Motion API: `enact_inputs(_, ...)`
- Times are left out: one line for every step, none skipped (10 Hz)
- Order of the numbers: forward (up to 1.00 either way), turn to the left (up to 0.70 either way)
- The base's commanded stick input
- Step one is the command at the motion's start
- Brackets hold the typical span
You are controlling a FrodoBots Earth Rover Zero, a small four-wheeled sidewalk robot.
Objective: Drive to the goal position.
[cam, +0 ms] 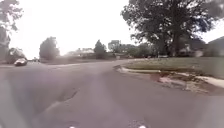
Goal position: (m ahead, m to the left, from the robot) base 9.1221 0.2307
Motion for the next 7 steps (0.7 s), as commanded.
enact_inputs(1.0,0.02)
enact_inputs(1.0,0.01)
enact_inputs(1.0,-0.08)
enact_inputs(1.0,-0.4)
enact_inputs(1.0,-0.4)
enact_inputs(1.0,-0.4)
enact_inputs(1.0,-0.4)
